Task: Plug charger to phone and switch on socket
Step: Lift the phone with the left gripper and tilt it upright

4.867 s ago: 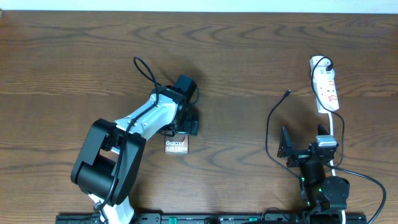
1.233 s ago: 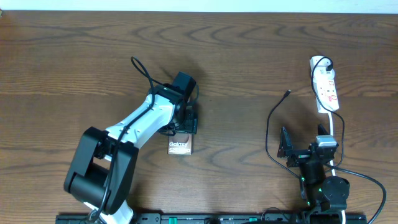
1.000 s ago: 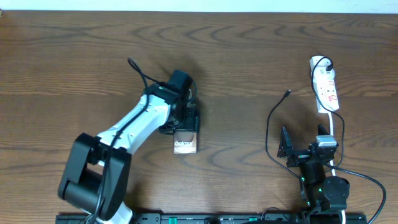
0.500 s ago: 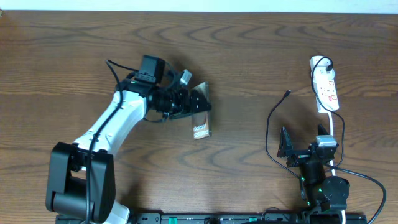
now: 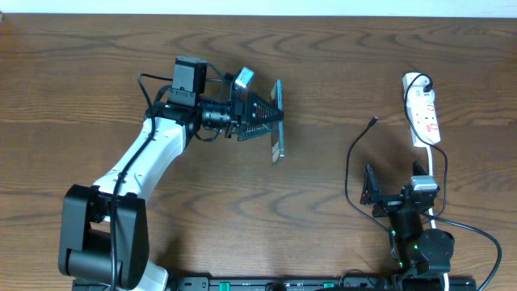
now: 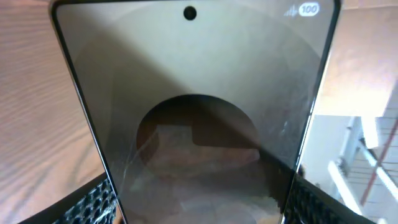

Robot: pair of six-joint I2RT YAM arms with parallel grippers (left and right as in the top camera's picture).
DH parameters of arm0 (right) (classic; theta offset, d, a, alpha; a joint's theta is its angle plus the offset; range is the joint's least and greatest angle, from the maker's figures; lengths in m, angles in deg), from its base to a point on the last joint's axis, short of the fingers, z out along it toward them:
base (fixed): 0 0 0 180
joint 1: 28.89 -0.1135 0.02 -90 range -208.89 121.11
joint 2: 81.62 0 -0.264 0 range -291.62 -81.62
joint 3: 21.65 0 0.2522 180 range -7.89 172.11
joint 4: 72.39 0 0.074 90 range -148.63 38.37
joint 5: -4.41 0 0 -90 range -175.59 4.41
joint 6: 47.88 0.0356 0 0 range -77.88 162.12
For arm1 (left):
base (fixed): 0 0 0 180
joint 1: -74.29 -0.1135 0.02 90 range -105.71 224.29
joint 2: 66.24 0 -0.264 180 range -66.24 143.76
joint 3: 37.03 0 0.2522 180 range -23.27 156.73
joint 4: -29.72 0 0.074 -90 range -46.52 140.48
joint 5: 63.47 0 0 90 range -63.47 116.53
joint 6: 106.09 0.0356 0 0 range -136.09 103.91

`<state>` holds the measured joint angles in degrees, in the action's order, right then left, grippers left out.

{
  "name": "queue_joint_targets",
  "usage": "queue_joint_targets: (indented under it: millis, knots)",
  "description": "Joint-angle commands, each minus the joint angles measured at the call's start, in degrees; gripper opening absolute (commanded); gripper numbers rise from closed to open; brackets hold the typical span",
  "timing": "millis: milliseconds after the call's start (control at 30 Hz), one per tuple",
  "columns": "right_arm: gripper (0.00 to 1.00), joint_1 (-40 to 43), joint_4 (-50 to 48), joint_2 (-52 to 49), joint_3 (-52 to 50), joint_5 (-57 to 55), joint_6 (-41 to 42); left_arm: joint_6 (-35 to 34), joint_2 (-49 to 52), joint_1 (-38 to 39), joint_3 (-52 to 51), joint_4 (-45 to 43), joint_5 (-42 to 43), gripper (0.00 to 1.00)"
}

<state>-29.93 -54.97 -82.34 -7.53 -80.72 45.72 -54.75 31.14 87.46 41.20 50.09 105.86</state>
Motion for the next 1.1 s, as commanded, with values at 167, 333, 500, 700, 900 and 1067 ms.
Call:
queue_joint_targets:
  millis: [167,333,500,700,900,1067]
  knots:
    - [0.99,-0.1,0.2,0.3,0.0,-0.2,-0.7,-21.2,-1.6,-0.3,0.1,-6.1,3.3,0.65]
    - [0.99,-0.1,0.2,0.3,0.0,-0.2,-0.7,-29.8,-1.6,-0.3,0.1,-6.1,0.6,0.65]
    - [0.99,-0.1,0.2,0.3,0.0,-0.2,-0.7,-33.1,-1.6,-0.3,0.1,-6.1,0.2,0.65]
    - [0.99,-0.1,0.2,0.3,0.0,-0.2,-0.7,-33.0,-1.6,-0.4,0.1,-6.5,0.2,0.65]
    - [0.99,-0.1,0.2,0.3,0.0,-0.2,-0.7,-33.1,-1.6,-0.4,0.1,-6.5,0.2,0.65]
    - [0.99,-0.1,0.2,0.3,0.0,-0.2,-0.7,-33.1,-1.6,-0.4,0.1,-6.5,0.2,0.65]
